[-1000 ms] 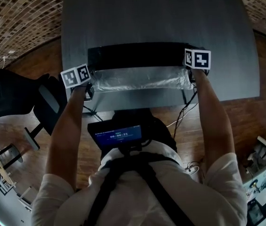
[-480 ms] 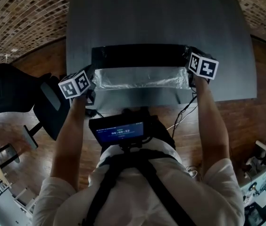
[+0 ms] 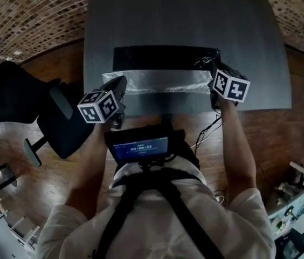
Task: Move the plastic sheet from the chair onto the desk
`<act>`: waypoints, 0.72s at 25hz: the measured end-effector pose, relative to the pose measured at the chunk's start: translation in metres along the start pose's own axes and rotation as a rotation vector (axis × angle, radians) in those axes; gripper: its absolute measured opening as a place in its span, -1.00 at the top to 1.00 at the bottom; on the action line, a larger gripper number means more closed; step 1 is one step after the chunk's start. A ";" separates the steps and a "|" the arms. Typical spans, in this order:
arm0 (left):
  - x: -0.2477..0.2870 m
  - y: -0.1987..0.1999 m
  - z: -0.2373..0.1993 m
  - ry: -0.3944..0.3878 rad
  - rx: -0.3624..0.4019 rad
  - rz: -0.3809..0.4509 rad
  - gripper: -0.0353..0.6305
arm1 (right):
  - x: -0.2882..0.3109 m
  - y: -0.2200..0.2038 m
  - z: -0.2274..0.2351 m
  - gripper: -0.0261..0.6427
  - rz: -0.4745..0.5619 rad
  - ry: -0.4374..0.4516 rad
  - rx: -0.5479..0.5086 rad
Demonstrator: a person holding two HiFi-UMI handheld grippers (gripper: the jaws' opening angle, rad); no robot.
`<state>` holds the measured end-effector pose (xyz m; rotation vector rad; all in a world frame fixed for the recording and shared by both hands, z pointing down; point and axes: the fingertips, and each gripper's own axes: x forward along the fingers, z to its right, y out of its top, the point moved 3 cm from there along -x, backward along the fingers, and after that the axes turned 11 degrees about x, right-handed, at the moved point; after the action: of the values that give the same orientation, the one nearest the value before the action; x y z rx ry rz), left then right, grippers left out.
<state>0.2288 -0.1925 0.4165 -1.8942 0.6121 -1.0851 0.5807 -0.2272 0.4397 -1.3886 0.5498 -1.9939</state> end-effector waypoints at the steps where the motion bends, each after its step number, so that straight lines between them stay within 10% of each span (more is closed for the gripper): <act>1: -0.009 -0.002 0.001 -0.007 -0.007 0.005 0.88 | -0.006 -0.006 -0.010 0.92 0.001 0.007 -0.001; 18: -0.093 0.007 0.045 -0.182 0.006 0.101 0.88 | -0.077 -0.061 -0.129 0.92 0.040 0.099 -0.034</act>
<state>0.2209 -0.1081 0.3571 -1.9096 0.5930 -0.8387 0.4620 -0.1320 0.3821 -1.2944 0.6536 -2.0380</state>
